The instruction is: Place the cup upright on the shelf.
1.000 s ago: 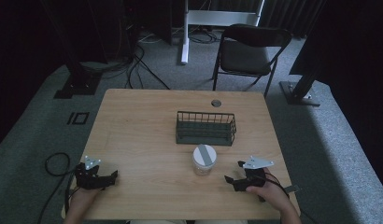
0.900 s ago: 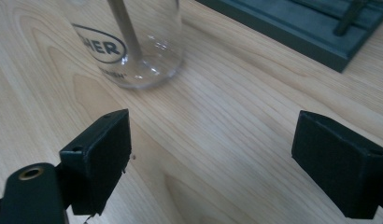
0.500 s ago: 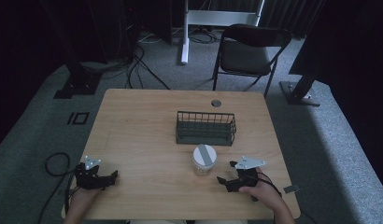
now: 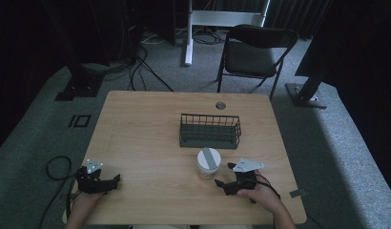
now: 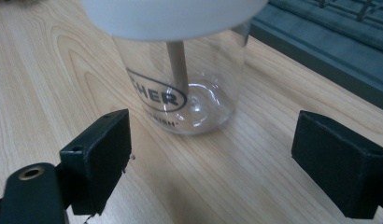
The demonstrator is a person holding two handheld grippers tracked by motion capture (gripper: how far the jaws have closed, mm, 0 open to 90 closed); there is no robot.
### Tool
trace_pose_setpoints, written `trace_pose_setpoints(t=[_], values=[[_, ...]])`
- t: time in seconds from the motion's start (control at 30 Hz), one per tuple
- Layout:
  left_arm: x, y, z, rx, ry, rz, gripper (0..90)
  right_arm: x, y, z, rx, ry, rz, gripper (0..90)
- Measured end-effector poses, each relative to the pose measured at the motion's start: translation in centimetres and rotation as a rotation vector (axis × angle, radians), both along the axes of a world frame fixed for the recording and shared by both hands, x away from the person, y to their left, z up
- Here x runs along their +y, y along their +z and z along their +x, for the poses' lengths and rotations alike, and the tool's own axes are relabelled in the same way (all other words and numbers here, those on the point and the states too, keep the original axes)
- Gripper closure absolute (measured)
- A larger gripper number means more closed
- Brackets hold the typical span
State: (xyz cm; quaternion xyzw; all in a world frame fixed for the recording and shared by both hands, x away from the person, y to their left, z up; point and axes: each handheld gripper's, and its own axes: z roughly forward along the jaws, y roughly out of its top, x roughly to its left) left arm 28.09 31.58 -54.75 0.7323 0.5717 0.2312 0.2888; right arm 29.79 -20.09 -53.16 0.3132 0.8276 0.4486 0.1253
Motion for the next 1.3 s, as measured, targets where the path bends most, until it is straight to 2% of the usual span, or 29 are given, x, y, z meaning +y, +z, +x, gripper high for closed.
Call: trace_pose_setpoints(t=[0.3, 0.73, 1.3], values=[[0.0, 0.0, 0.0, 0.000, 0.000, 0.001, 0.6, 1.1, 0.0, 0.2, -0.012, 0.009, 0.008, 11.8], [0.0, 0.0, 0.0, 0.000, -0.001, 0.000, 0.6, 2.7, 0.1, 0.6, -0.019, -0.006, 0.059, 11.8], [0.0, 0.0, 0.0, 0.000, -0.001, 0.000, 0.6, 4.0, -0.6, 0.9, -0.028, -0.059, 0.100, 11.9]])
